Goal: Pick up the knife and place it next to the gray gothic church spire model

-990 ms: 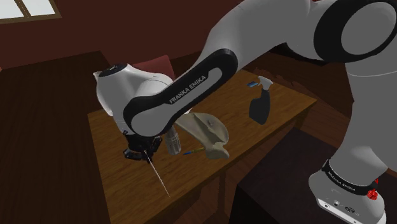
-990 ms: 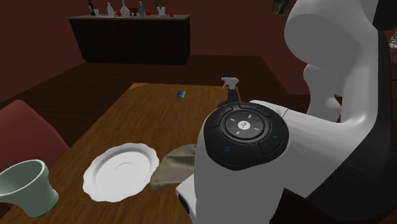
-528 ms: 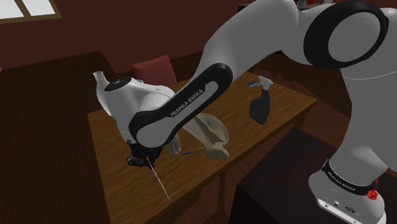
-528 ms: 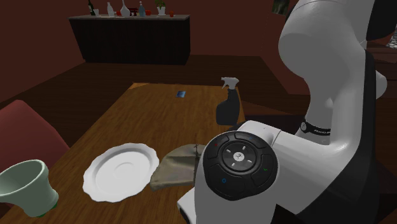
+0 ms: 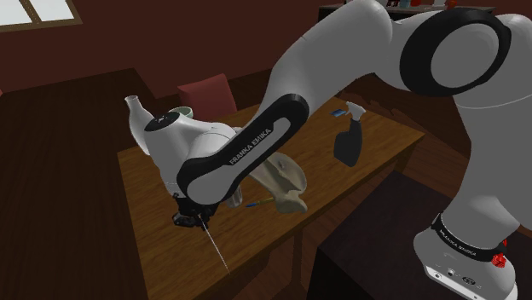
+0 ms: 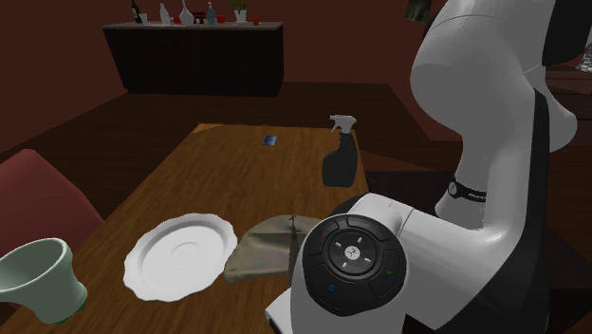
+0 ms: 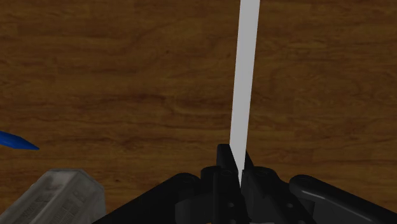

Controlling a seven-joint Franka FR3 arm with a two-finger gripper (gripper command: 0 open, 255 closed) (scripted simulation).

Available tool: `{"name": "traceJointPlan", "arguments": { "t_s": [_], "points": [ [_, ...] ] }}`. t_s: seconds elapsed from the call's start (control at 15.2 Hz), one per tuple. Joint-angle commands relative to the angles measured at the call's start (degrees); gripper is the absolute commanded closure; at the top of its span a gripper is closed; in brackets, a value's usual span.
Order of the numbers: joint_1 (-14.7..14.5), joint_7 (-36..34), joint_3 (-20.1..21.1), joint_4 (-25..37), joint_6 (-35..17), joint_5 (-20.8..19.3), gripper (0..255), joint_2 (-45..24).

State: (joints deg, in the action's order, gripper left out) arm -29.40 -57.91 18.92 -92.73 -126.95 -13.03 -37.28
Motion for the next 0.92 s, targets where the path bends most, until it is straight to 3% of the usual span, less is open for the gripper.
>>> {"name": "traceJointPlan", "arguments": {
  "t_s": [0.0,0.13,0.2,0.53,0.86],
  "points": [
    [0.0,0.0,0.0,0.0,-0.01,0.0,255,-0.01],
    [0.0,0.0,0.0,0.0,-0.01,0.0,255,0.0],
    [0.0,0.0,0.0,0.0,-0.01,0.0,0,0.0],
    [0.0,0.0,0.0,0.0,-0.01,0.0,0,0.0],
    [0.62,0.85,0.98,1.59,5.25,1.41,0,3.79]
  ]
}}
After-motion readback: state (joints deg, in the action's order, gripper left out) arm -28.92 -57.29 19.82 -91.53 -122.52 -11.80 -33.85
